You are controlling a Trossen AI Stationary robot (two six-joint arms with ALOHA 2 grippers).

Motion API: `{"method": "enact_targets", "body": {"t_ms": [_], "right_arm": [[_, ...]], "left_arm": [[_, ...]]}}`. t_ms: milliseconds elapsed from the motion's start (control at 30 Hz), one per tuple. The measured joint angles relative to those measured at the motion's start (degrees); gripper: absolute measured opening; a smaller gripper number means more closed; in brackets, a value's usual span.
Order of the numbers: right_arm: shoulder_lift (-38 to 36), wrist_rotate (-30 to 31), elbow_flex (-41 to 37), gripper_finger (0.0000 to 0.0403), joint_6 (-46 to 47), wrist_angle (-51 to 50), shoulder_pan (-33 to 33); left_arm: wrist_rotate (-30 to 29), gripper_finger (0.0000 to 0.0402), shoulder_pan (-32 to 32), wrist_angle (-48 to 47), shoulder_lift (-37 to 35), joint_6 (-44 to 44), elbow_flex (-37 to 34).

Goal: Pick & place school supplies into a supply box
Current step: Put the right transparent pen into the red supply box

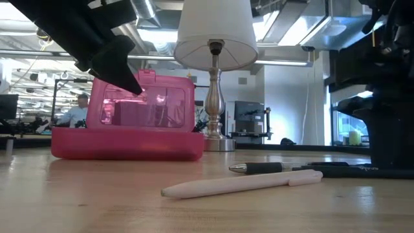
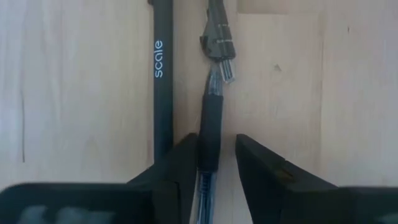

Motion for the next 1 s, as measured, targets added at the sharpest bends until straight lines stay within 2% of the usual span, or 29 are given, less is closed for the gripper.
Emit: {"method": "enact_targets", "body": {"t_ms": [300, 500, 767, 867, 1000], "right_arm": [[-0.50, 0.08, -0.26, 0.0042, 0.06, -0.17, -0.11], [-0.75, -0.08, 0.46, 0.0049, 0.08, -1.51, -0.11], [-0.71, -0.23, 8.04, 0.0045, -2.77, -13.06, -0.13], [-0.76, 2.83, 10.74, 0.0047, -5.97, -14.55, -0.12], [-0.86, 6.70, 14.66, 0.0050, -12.39, -12.65, -0.13]], "left_arm": [[0.02, 0.0049, 0.00, 0.00, 0.00, -0.07, 0.00], [0.07, 0.0046, 0.00, 1.55, 0.00, -0.04, 0.00], [2.02, 0.0053, 0.00, 1.88, 0.02, -0.02, 0.00], [1.99, 0.0057, 0.00, 3.88, 0.08, 1.52, -0.02], [1.10, 0.0059, 0.00, 10.48, 0.13, 9.52, -0.02]]}}
